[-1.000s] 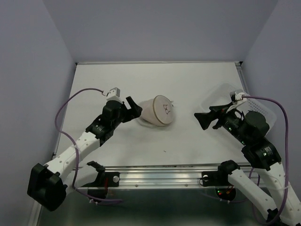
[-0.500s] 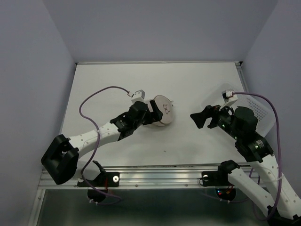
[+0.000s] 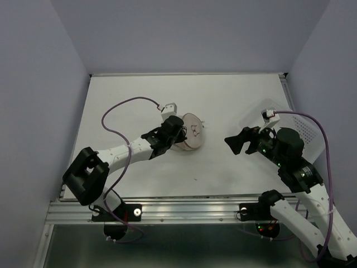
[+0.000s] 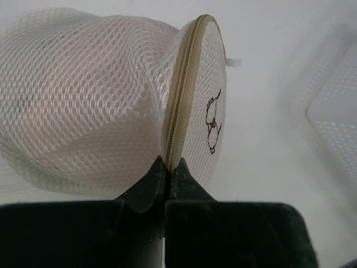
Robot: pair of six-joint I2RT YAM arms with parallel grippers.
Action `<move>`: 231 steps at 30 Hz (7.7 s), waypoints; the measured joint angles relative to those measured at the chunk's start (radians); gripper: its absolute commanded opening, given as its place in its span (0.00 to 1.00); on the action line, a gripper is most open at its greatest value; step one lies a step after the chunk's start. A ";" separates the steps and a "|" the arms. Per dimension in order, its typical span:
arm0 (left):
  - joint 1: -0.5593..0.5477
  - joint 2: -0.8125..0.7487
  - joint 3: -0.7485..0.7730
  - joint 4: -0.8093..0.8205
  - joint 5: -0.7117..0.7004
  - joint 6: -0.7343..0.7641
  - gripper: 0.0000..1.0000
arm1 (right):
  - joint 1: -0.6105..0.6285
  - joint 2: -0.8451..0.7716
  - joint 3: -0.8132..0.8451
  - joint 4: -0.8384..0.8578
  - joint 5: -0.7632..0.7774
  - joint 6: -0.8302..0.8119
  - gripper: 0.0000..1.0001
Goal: Unzip the laundry bag and remove the bra
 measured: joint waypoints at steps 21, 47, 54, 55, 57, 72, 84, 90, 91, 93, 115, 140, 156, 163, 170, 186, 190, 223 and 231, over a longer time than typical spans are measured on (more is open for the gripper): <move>0.144 -0.539 -0.268 -0.077 0.307 0.153 0.00 | 0.000 0.338 -0.205 0.475 -0.275 0.169 0.78; 0.161 -0.571 -0.406 -0.075 0.457 0.178 0.00 | 0.105 0.830 -0.332 0.928 -0.259 0.188 0.54; 0.166 -0.565 -0.406 -0.080 0.461 0.174 0.00 | 0.126 0.907 -0.354 1.005 -0.217 0.172 0.46; 0.166 -0.566 -0.406 -0.082 0.461 0.174 0.00 | 0.126 0.916 -0.354 1.014 -0.214 0.171 0.46; 0.166 -0.570 -0.406 -0.085 0.461 0.174 0.00 | 0.130 0.935 -0.354 1.038 -0.205 0.171 0.45; 0.170 -0.585 -0.407 -0.092 0.475 0.173 0.00 | 0.176 1.025 -0.354 1.176 -0.163 0.122 0.44; 0.170 -0.585 -0.407 -0.090 0.487 0.173 0.00 | 0.190 1.052 -0.375 1.293 -0.135 0.095 0.41; 0.170 -0.585 -0.407 -0.090 0.497 0.173 0.00 | 0.198 1.080 -0.384 1.357 -0.131 0.076 0.35; 0.170 -0.585 -0.407 -0.090 0.498 0.173 0.00 | 0.200 1.084 -0.386 1.370 -0.131 0.072 0.33; 0.170 -0.585 -0.407 -0.090 0.503 0.173 0.00 | 0.203 1.094 -0.395 1.402 -0.132 0.063 0.24; 0.214 -0.426 -0.217 -0.244 0.328 0.217 0.29 | 0.230 0.813 -0.497 1.333 -0.013 0.034 0.01; 0.090 -0.615 -0.344 -0.100 0.095 -0.079 0.93 | 0.398 0.733 -0.440 0.962 0.271 0.293 0.01; -0.047 -0.593 -0.599 0.114 0.060 -0.371 0.53 | 0.406 0.779 -0.372 0.940 0.287 0.352 0.01; -0.047 -0.478 -0.598 0.211 0.029 -0.389 0.00 | 0.407 0.779 -0.372 0.938 0.287 0.352 0.01; -0.029 -0.522 -0.514 0.107 -0.010 -0.341 0.00 | 0.412 0.684 -0.401 0.892 0.333 0.335 0.01; 0.055 -0.680 -0.465 -0.066 0.177 -0.131 0.00 | 0.403 0.479 -0.414 0.774 0.352 0.244 0.01; 0.061 -0.653 -0.478 -0.065 0.208 -0.083 0.00 | 0.380 0.520 -0.377 0.737 0.354 0.198 0.01; 0.182 -0.433 -0.258 -0.011 0.159 -0.055 0.94 | 0.366 0.655 -0.322 0.763 0.243 0.281 0.01; 0.011 -0.597 -0.534 0.061 0.080 -0.308 0.91 | 0.366 0.700 -0.317 0.792 0.256 0.312 0.01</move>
